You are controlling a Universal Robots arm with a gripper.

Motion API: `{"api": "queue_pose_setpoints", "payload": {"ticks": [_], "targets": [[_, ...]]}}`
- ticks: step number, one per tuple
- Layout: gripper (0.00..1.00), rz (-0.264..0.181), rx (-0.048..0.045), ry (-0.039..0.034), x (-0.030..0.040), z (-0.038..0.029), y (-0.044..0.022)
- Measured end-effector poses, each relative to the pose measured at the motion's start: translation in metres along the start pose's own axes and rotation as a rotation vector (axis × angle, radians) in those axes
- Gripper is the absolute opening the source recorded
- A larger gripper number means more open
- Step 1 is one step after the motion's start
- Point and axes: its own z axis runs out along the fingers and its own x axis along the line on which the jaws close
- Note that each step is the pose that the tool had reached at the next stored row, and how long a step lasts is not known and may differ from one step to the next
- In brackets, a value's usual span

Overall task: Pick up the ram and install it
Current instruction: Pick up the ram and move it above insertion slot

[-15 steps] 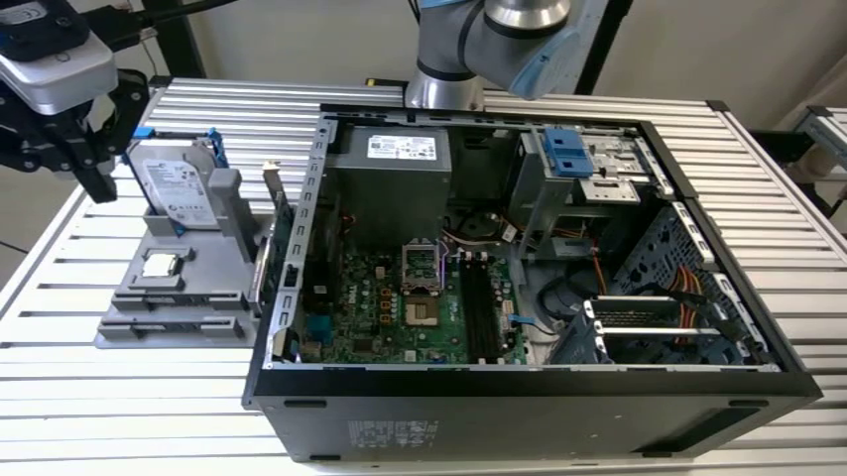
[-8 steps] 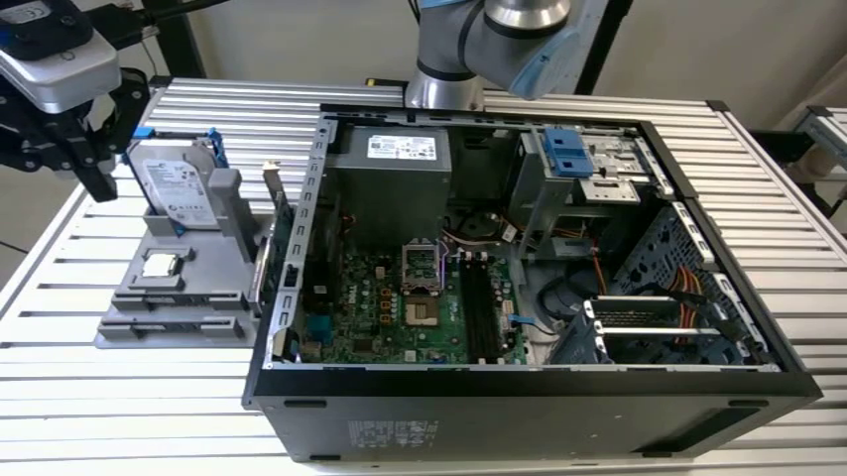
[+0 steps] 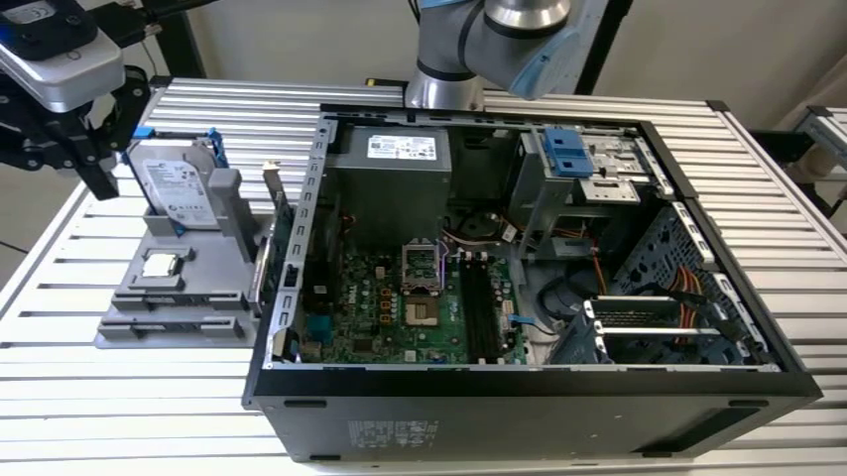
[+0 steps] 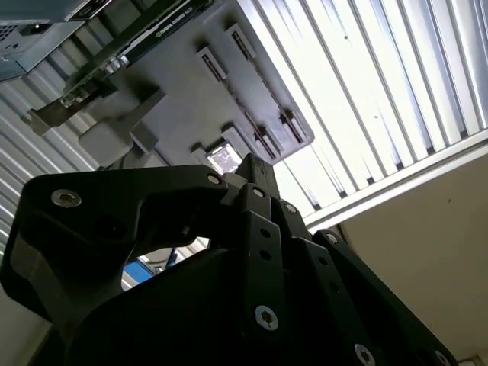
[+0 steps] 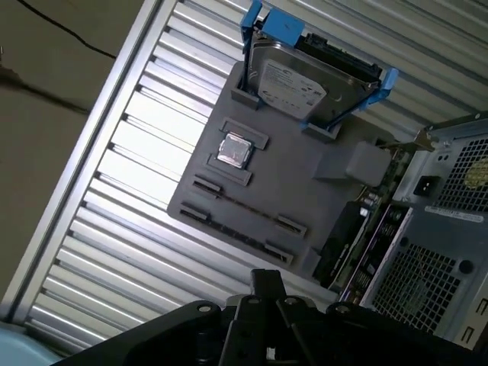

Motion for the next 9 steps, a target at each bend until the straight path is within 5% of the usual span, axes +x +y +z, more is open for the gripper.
{"api": "queue_pose_setpoints", "payload": {"ticks": [9], "targets": [[0.00, -0.025, -0.0085, -0.0029, 0.0000, 0.0000, 0.0000]]}}
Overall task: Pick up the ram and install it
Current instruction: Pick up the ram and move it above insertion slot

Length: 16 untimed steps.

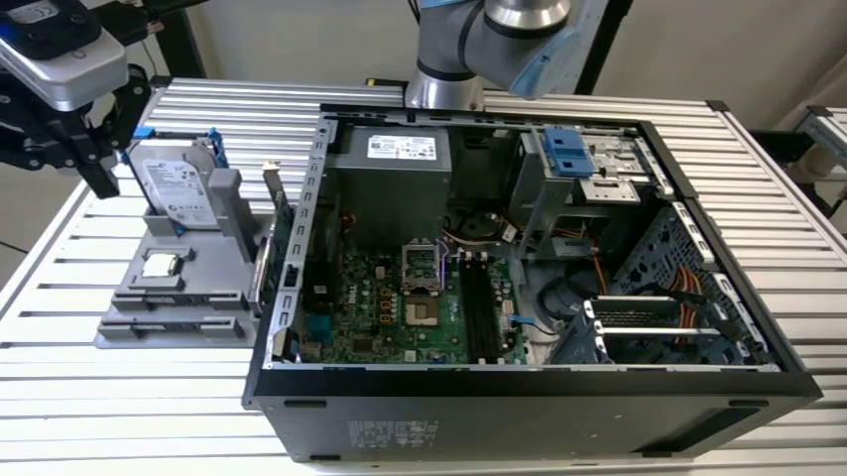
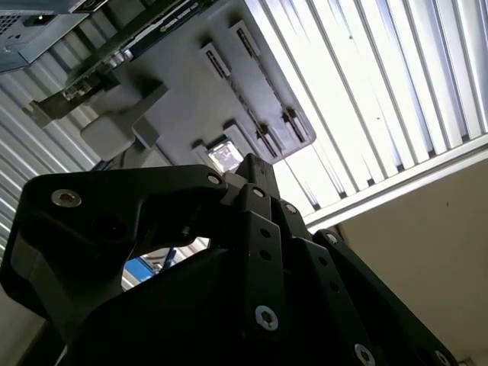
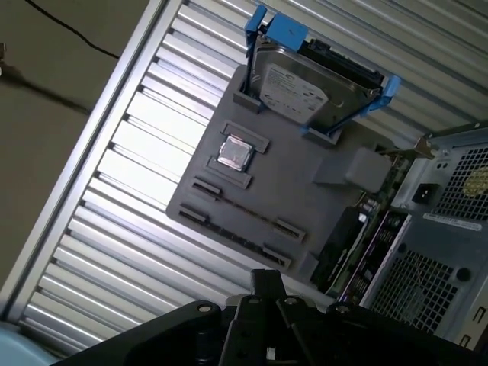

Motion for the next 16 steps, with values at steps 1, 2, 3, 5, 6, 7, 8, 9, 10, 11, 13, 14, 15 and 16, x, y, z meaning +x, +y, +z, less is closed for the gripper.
{"api": "queue_pose_setpoints", "payload": {"ticks": [1, 2, 3, 5, 6, 7, 8, 9, 10, 11, 13, 14, 15, 16], "targets": [[0.00, -0.003, -0.0001, 0.0001, 0.0000, 0.0000, 0.0000], [0.00, -0.007, -0.0001, 0.0003, 0.0000, 0.0000, 0.0000], [0.00, -0.011, -0.0003, 0.0004, 0.0000, 0.0000, 0.0000], [0.00, -0.019, -0.0005, 0.0007, 0.0000, 0.0000, 0.0000], [0.00, -0.023, -0.0006, 0.0009, 0.0000, 0.0000, 0.0000], [0.00, -0.027, -0.0008, 0.0010, 0.0000, 0.0000, 0.0000], [0.00, -0.030, -0.0009, 0.0013, 0.0000, 0.0000, 0.0000], [0.00, -0.034, -0.0009, 0.0014, 0.0000, 0.0000, 0.0000], [0.00, -0.038, -0.0011, 0.0016, 0.0000, 0.0000, 0.0000], [0.00, -0.042, -0.0012, 0.0017, 0.0000, 0.0000, 0.0000], [0.00, -0.050, -0.0014, 0.0020, 0.0000, 0.0000, 0.0000], [0.00, -0.054, -0.0016, 0.0022, 0.0000, 0.0000, 0.0000], [0.00, -0.058, -0.0017, 0.0024, 0.0000, 0.0000, 0.0000], [0.00, -0.063, -0.0018, 0.0025, 0.0000, 0.0000, 0.0000]]}}
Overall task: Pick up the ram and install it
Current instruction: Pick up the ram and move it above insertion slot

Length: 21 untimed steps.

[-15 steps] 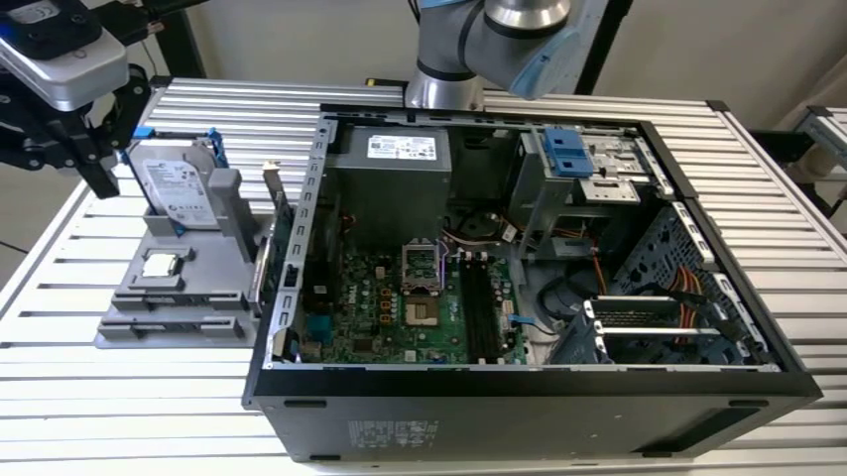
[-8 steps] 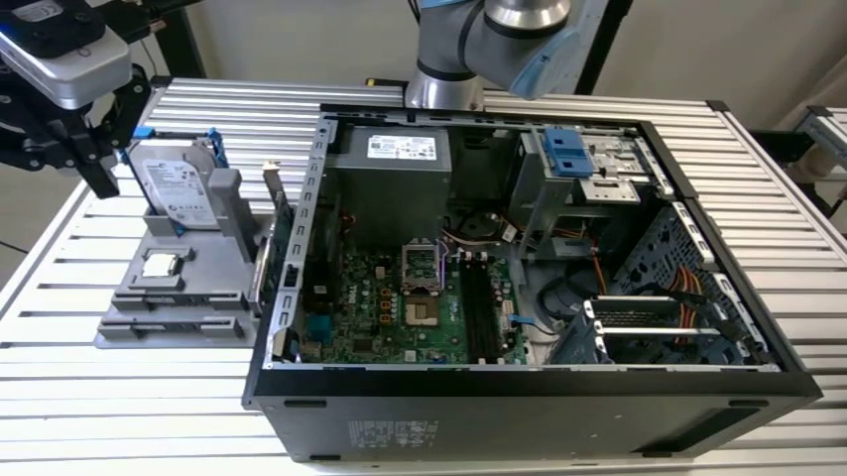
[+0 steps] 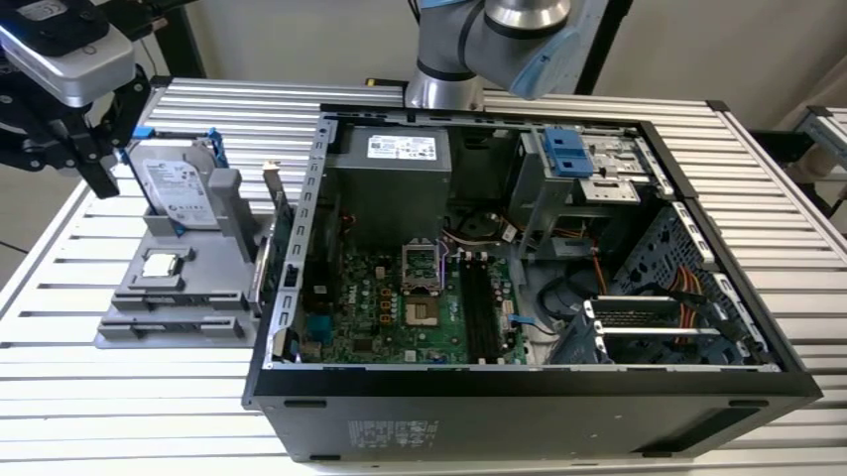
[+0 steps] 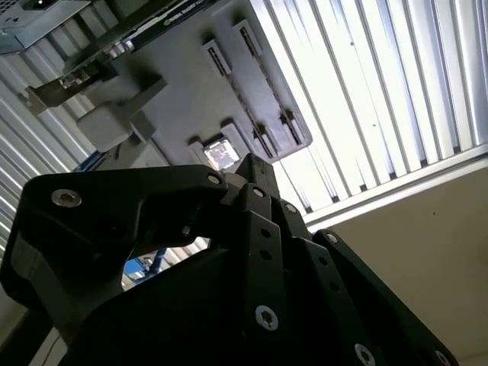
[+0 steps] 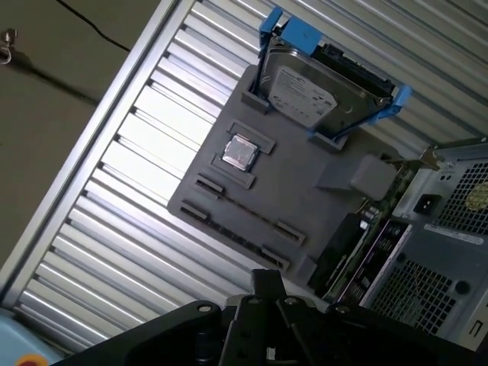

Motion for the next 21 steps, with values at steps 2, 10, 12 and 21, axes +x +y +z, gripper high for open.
{"api": "queue_pose_setpoints", "payload": {"ticks": [2, 10, 12, 21], "targets": [[0.00, -0.008, -0.0002, 0.0004, 0.0000, 0.0000, 0.0000], [0.00, -0.040, -0.0011, 0.0017, 0.0000, -0.0001, 0.0000], [0.00, -0.048, -0.0014, 0.0020, 0.0000, 0.0000, 0.0000], [0.00, -0.123, -0.0036, 0.0050, 0.0000, 0.0000, 0.0000]]}}
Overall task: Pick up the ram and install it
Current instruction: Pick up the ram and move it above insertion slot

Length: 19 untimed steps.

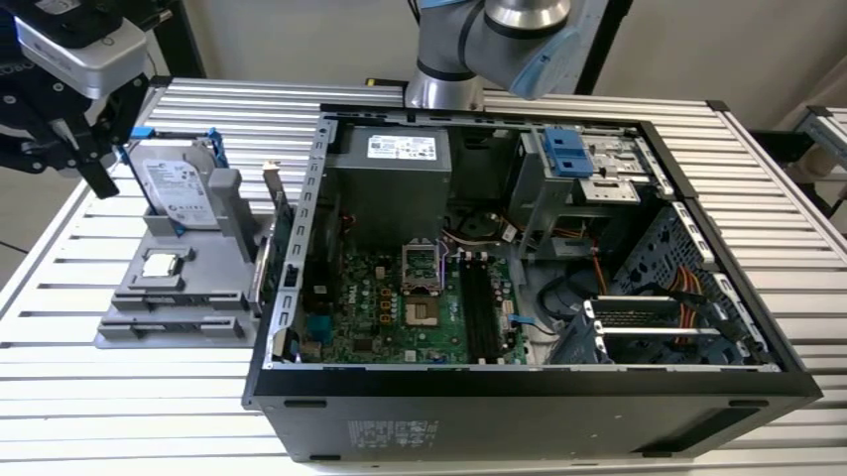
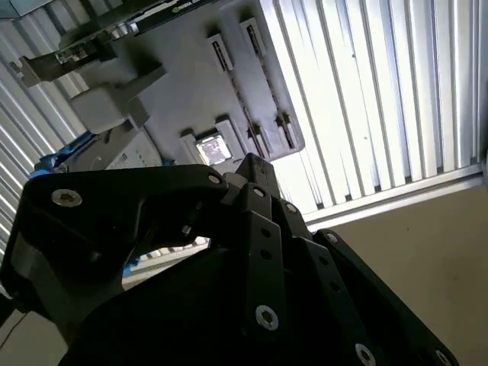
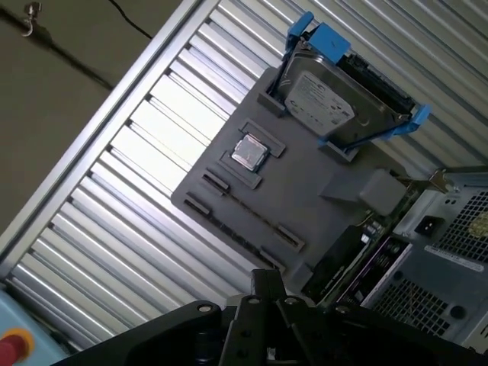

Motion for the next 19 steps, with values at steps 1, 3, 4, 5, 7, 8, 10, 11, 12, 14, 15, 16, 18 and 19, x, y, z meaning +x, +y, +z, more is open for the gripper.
{"api": "queue_pose_setpoints", "payload": {"ticks": [1, 3, 4, 5, 7, 8, 10, 11, 12, 14, 15, 16, 18, 19], "targets": [[0.00, -0.007, -0.0002, 0.0004, 0.0000, 0.0000, 0.0000], [0.00, -0.019, -0.0006, 0.0008, 0.0000, 0.0000, 0.0000], [0.00, -0.025, -0.0007, 0.0012, 0.0000, -0.0001, 0.0000], [0.00, -0.030, -0.0009, 0.0011, 0.0000, 0.0000, 0.0000], [0.00, -0.038, -0.0011, 0.0015, 0.0000, -0.0001, 0.0000], [0.00, -0.042, -0.0012, 0.0017, 0.0000, -0.0002, 0.0000], [0.00, -0.049, -0.0015, 0.0021, 0.0000, -0.0003, 0.0000], [0.00, -0.054, -0.0016, 0.0022, 0.0000, -0.0002, 0.0000], [0.00, -0.060, -0.0018, 0.0027, 0.0000, -0.0003, 0.0000], [0.00, -0.076, -0.0022, 0.0032, 0.0000, -0.0003, 0.0000], [0.00, -0.085, -0.0025, 0.0034, 0.0000, -0.0003, 0.0000], [0.00, -0.093, -0.0027, 0.0039, 0.0000, -0.0003, 0.0000], [0.00, -0.109, -0.0032, 0.0046, 0.0000, -0.0003, 0.0000], [0.00, -0.116, -0.0034, 0.0047, 0.0000, -0.0003, 0.0000]]}}
